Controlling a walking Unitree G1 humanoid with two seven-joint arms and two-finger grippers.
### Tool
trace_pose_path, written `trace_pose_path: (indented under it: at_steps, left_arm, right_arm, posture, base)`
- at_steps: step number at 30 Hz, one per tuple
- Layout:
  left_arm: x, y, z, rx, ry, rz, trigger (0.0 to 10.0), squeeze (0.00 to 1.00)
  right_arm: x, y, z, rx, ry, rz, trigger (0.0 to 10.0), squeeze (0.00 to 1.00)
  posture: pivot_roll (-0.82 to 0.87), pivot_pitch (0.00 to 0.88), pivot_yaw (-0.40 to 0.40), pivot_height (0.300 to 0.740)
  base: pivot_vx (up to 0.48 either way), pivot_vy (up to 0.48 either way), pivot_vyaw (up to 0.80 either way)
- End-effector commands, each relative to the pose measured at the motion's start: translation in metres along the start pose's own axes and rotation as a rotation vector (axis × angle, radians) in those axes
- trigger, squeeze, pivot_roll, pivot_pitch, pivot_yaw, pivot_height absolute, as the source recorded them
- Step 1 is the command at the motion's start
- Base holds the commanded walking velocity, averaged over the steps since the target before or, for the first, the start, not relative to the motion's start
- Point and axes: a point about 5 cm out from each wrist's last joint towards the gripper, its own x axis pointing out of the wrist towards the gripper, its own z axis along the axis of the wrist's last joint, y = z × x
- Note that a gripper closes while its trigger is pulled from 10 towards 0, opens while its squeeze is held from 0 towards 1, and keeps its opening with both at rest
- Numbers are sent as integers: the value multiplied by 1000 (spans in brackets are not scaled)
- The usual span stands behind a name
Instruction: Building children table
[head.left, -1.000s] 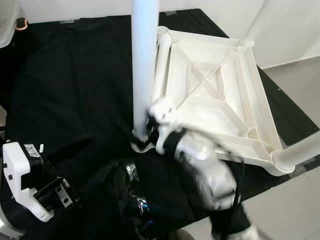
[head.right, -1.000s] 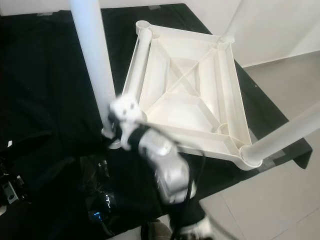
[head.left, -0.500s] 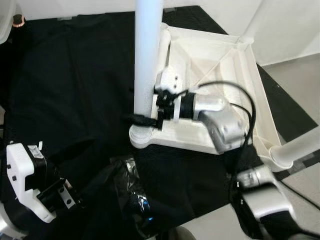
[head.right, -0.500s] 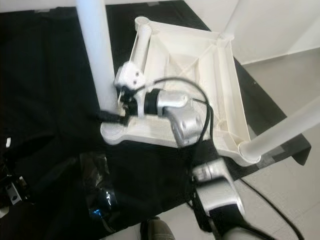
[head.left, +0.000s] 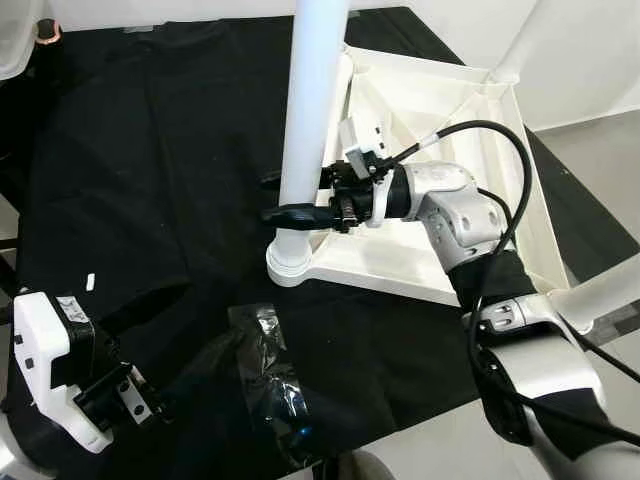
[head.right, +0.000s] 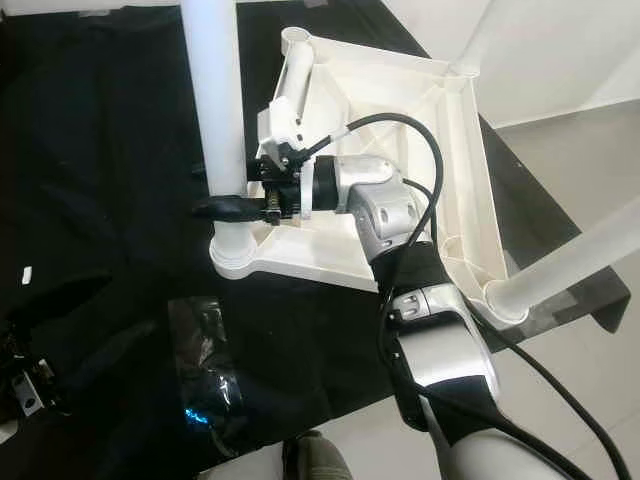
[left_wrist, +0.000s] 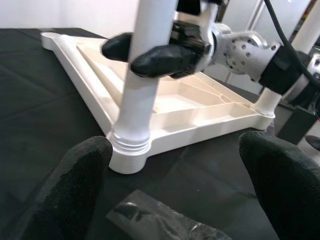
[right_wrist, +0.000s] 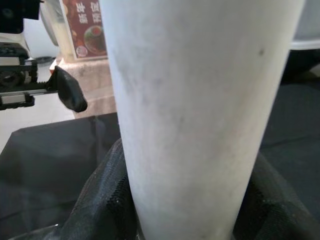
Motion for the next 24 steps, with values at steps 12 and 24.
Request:
trace_pose_path:
  at_steps: [12,24]
  left_arm:
    - [-6,-1,2,14,8,11,10000,0]
    - [0,0,-2,9,0,-9,10000,0]
  right_arm:
    - [-17,114,-108,225,418,-1151,0,0]
    - [20,106,-90,228,351,-1087,10000,0]
  posture:
    - [217,305,-143,740]
    - [199,291,-131,740]
  base:
    - [0,0,0]
    - [0,0,0]
